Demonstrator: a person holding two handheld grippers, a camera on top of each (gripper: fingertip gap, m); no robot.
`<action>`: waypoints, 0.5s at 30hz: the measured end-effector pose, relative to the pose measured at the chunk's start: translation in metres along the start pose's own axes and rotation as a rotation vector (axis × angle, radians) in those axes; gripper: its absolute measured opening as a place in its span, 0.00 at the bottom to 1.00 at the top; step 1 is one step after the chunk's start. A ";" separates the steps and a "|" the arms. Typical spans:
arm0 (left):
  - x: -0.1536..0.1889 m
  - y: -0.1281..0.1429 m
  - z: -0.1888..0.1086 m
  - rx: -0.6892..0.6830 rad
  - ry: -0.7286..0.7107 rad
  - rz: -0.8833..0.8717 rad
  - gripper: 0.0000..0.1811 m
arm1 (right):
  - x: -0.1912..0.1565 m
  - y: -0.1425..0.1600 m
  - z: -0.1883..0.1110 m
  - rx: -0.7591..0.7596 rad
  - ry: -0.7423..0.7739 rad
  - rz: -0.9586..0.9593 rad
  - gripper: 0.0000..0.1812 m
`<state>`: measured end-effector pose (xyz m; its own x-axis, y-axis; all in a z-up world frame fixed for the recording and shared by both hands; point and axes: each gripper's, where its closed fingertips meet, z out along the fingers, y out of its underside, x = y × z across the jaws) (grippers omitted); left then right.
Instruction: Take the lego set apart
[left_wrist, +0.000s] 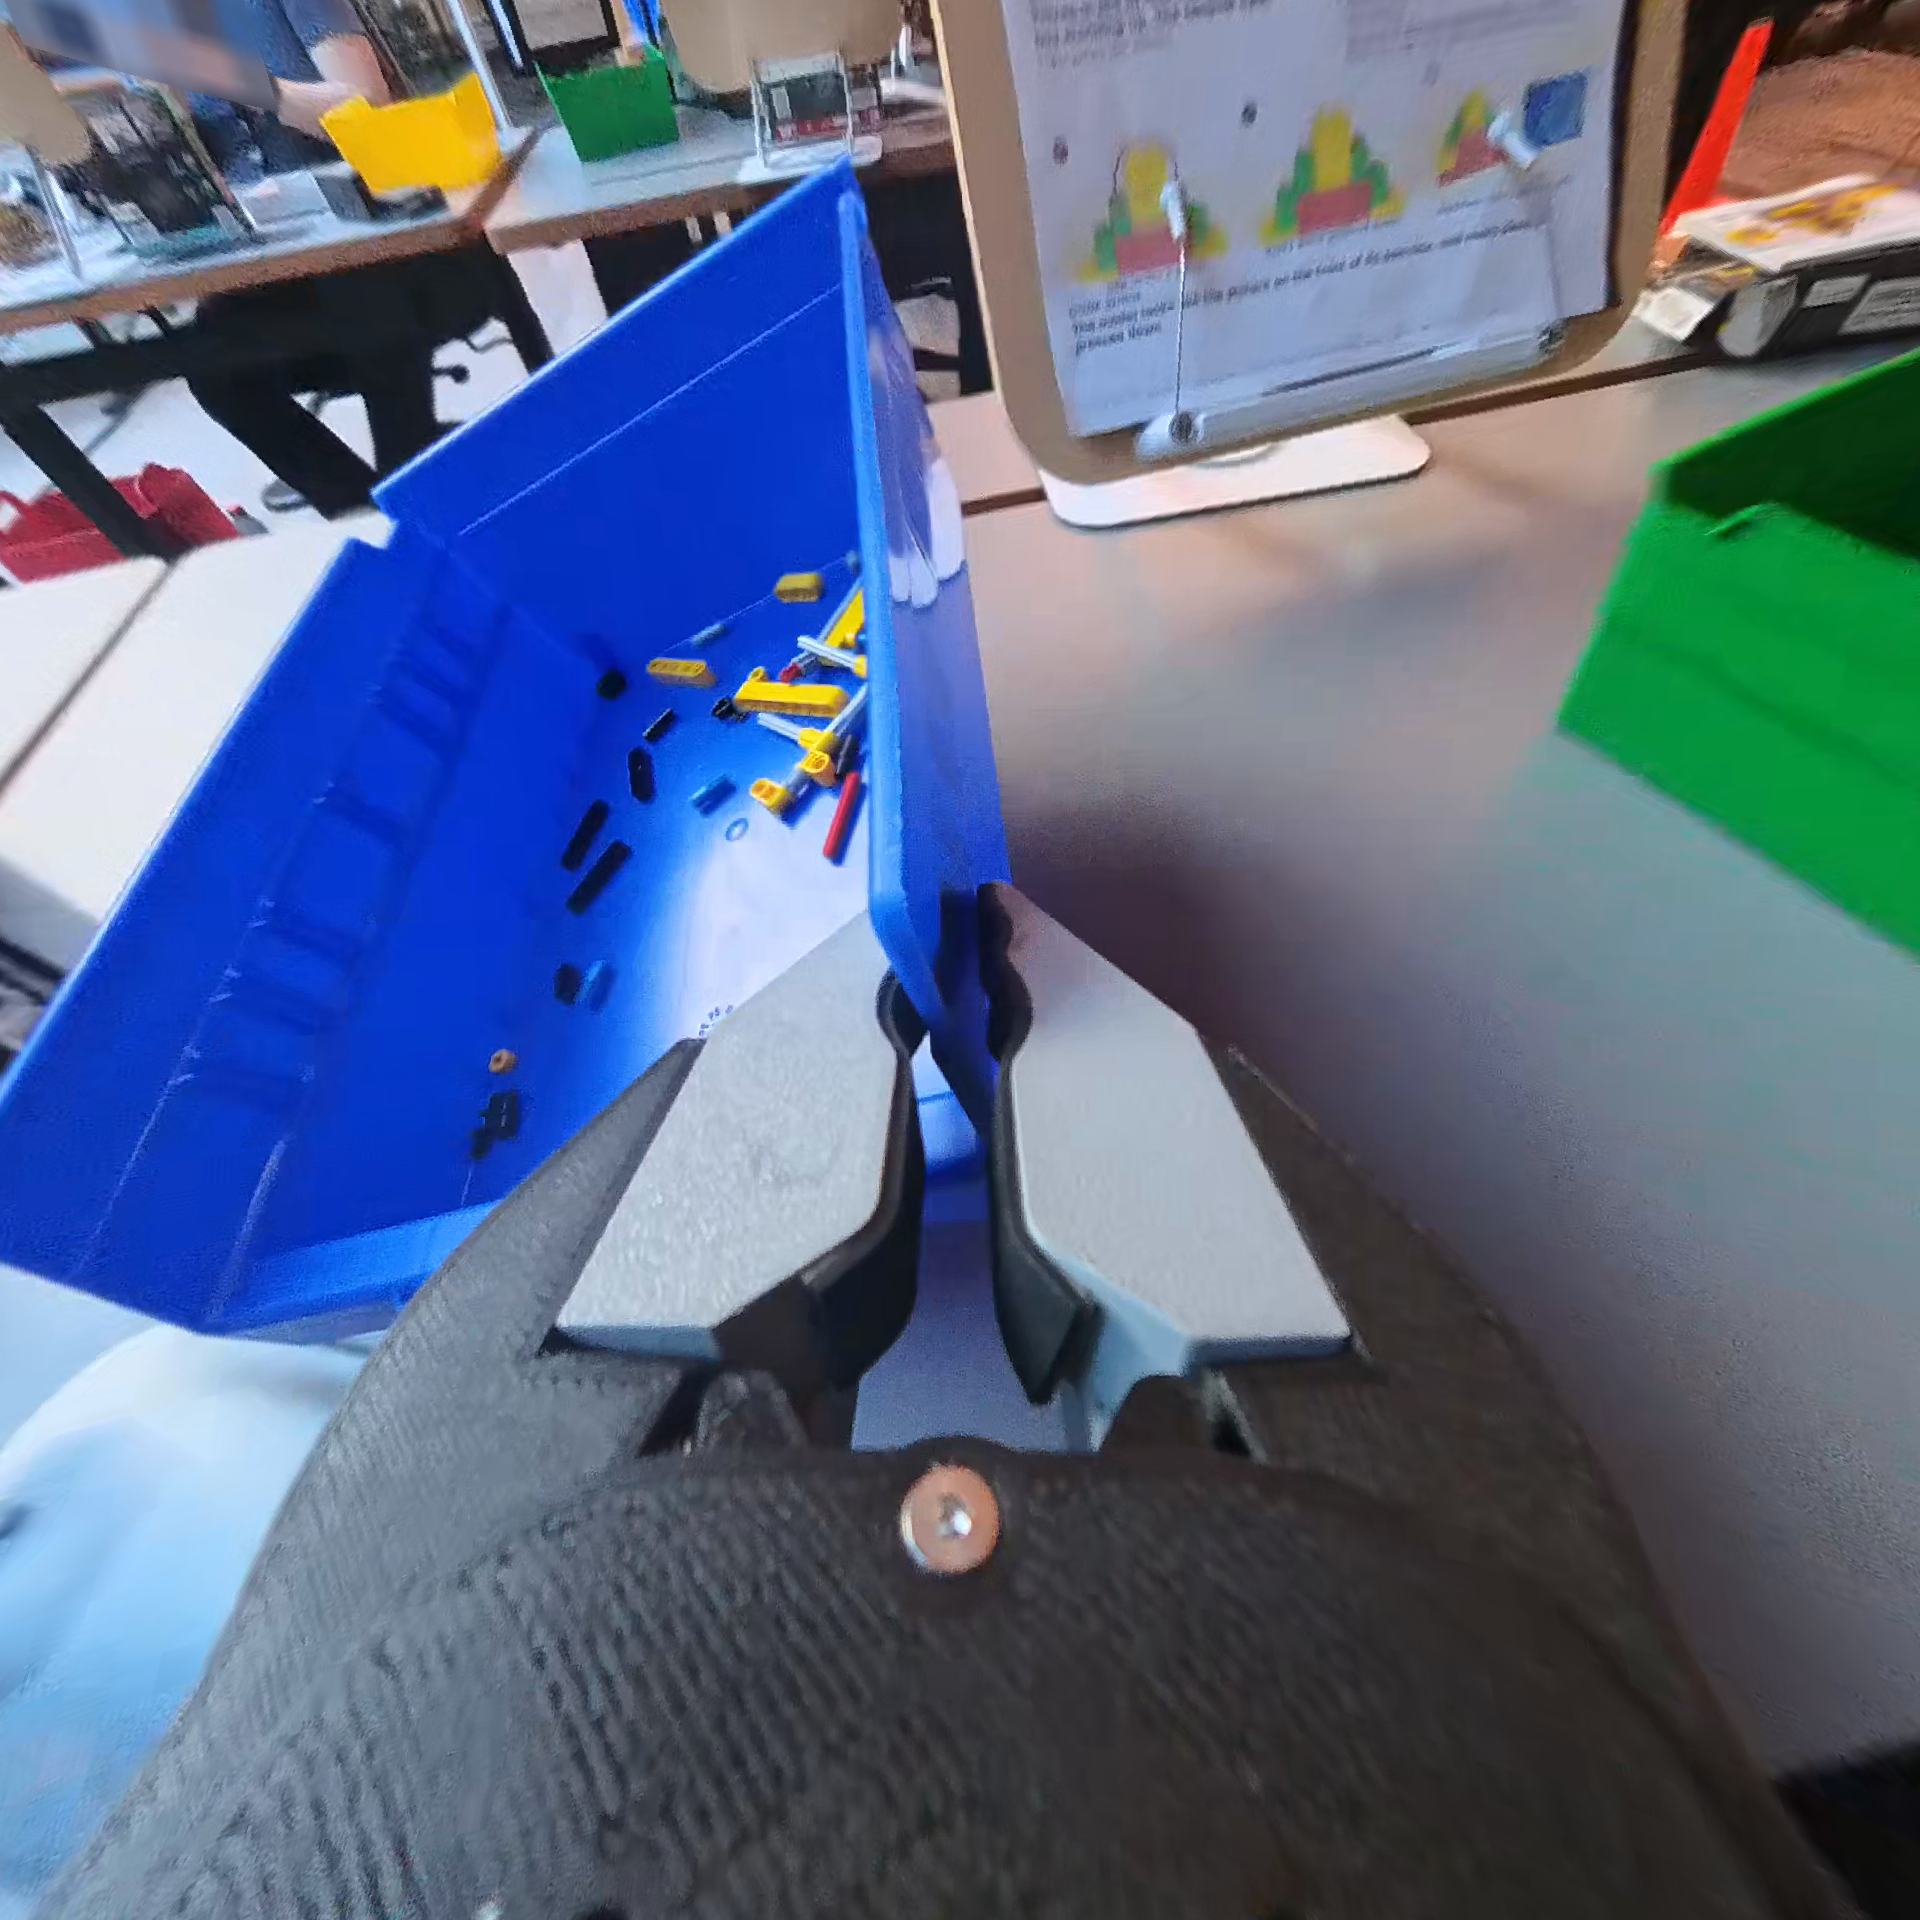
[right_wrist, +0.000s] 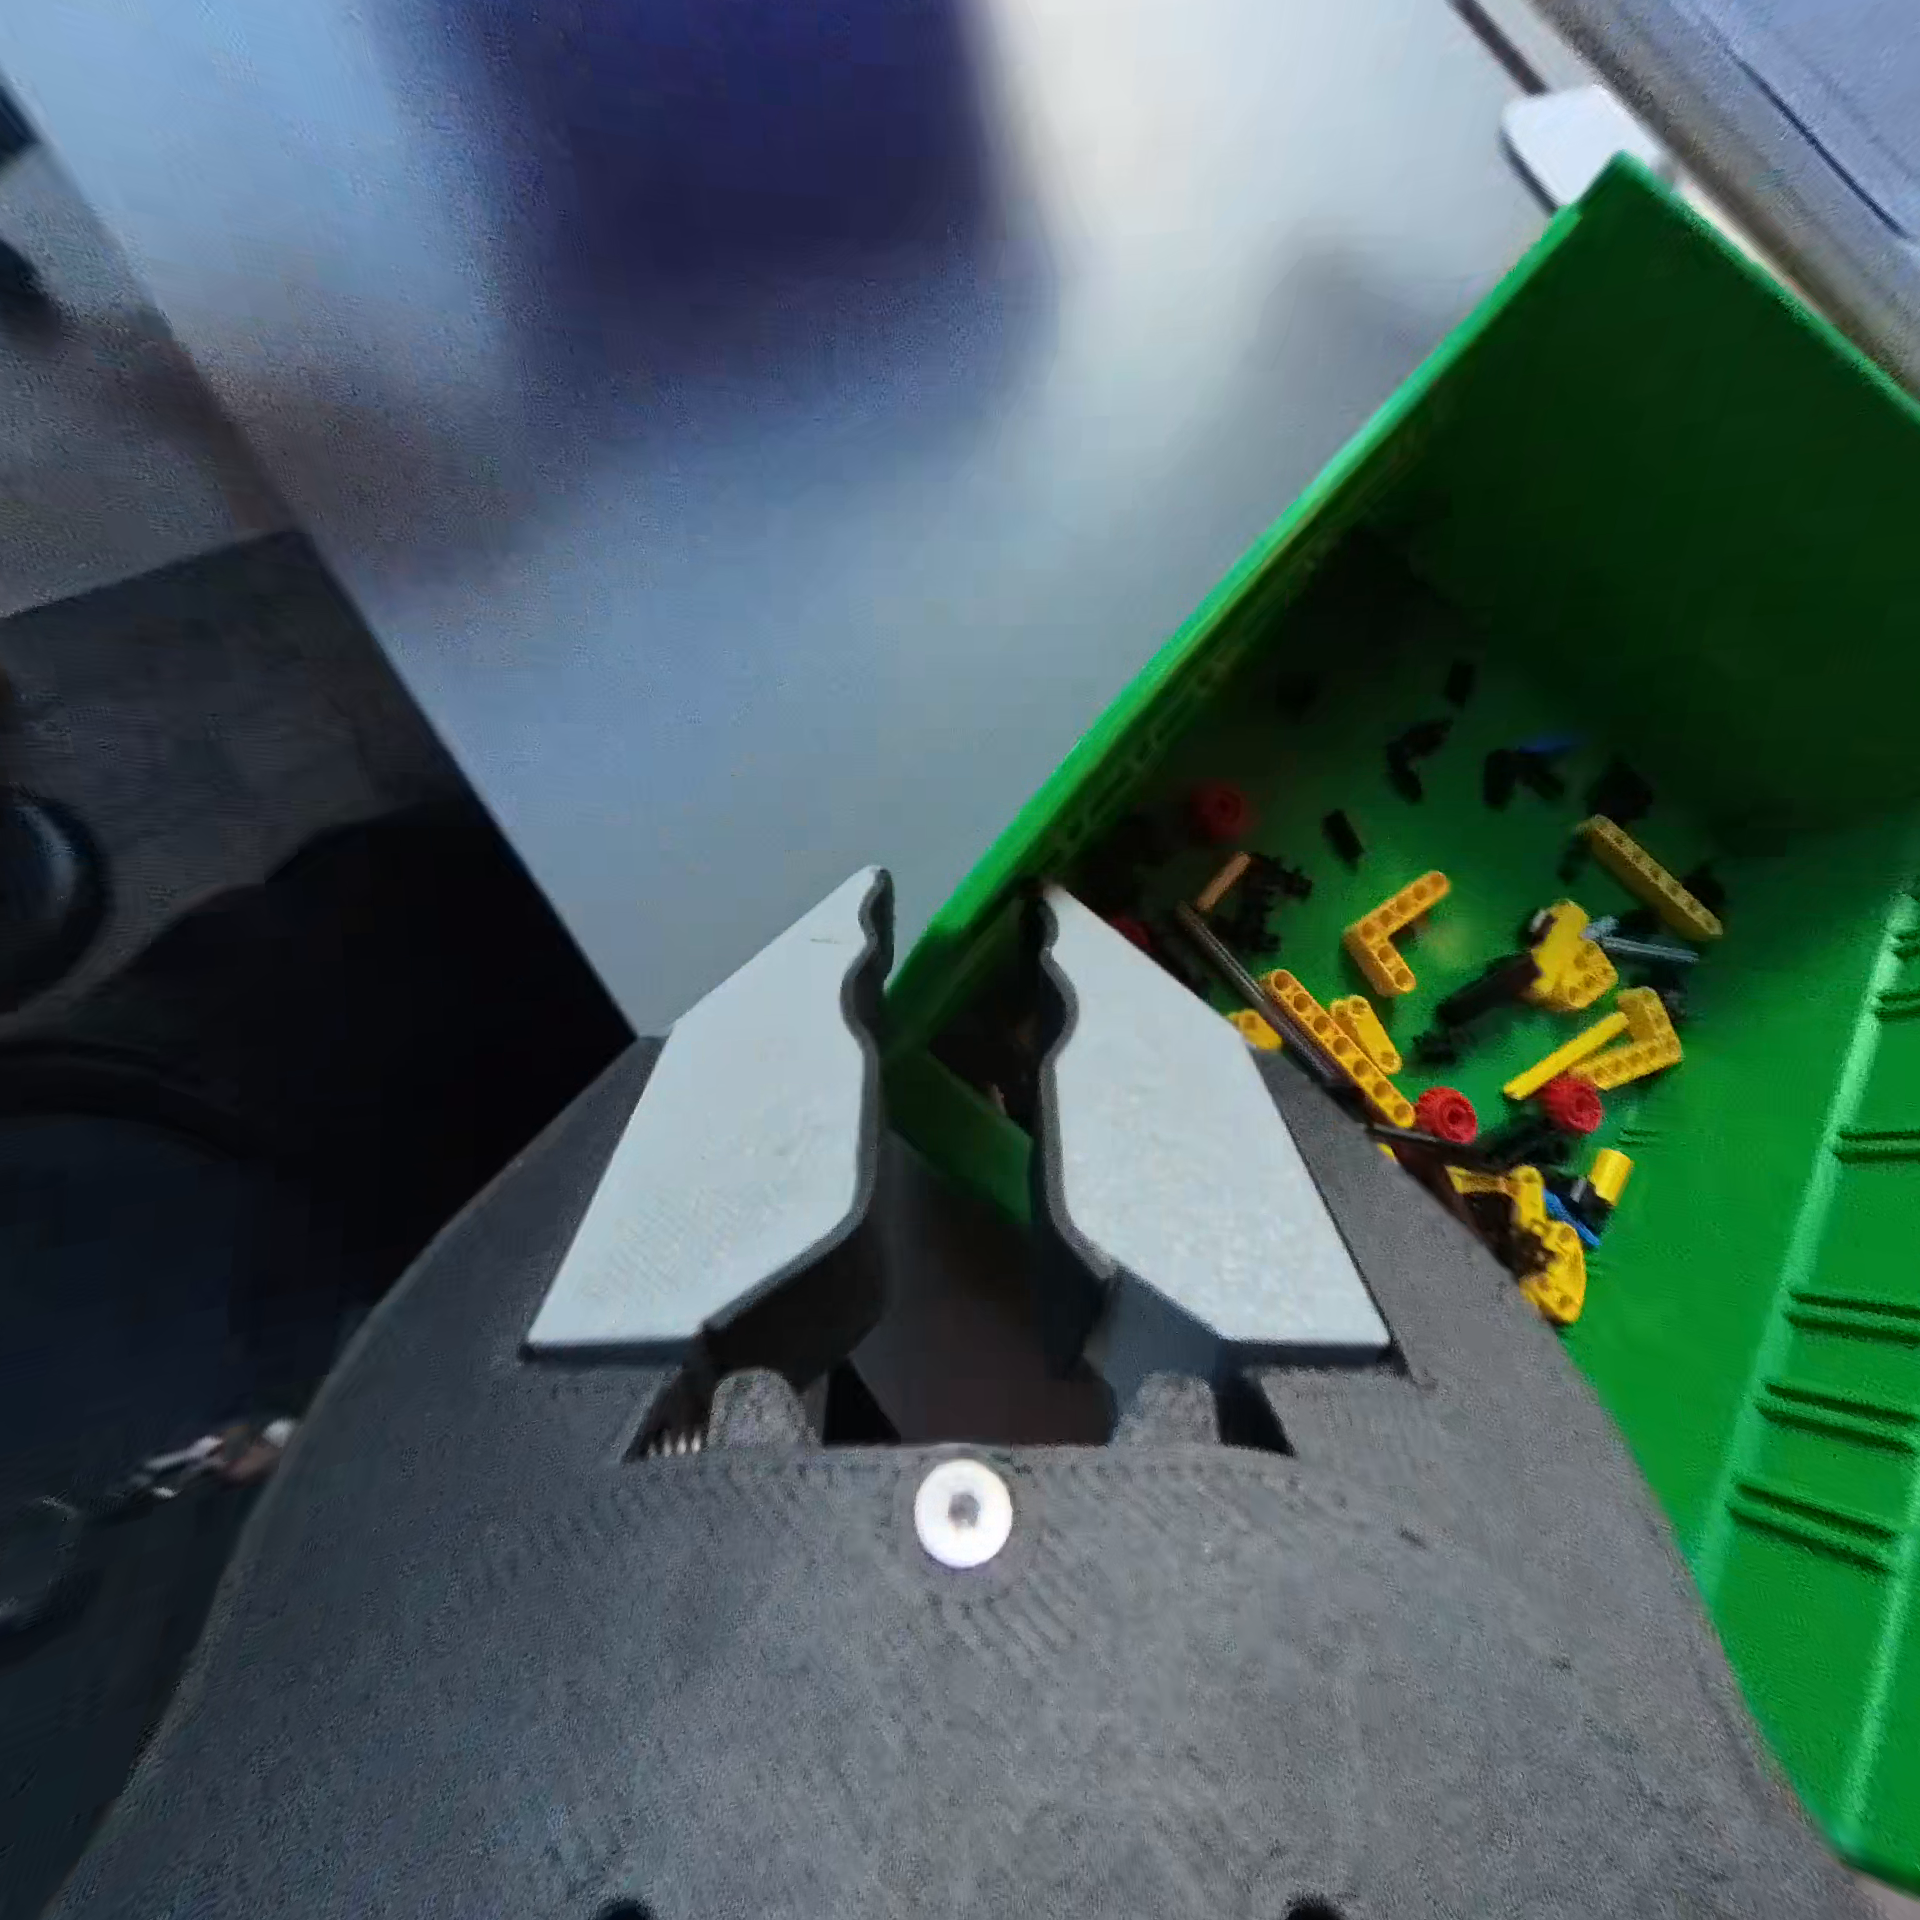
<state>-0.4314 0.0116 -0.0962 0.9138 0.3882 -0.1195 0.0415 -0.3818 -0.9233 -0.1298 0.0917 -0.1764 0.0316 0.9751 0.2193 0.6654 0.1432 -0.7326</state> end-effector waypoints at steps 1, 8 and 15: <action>-0.001 -0.010 -0.014 0.012 -0.008 0.020 0.03 | -0.021 -0.015 0.009 0.022 -0.059 0.004 0.13; 0.019 -0.121 -0.070 0.079 -0.022 0.123 0.03 | -0.106 -0.159 0.082 0.249 -0.230 0.028 0.13; 0.159 -0.184 -0.046 0.148 0.142 0.327 0.02 | 0.005 -0.159 -0.100 0.517 -0.026 0.111 0.25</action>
<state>-0.2756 0.1050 0.0717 0.9164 0.1426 -0.3741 -0.3104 -0.3370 -0.8889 -0.1604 0.0566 0.0056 0.0581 0.9921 0.1116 0.2043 0.0976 -0.9740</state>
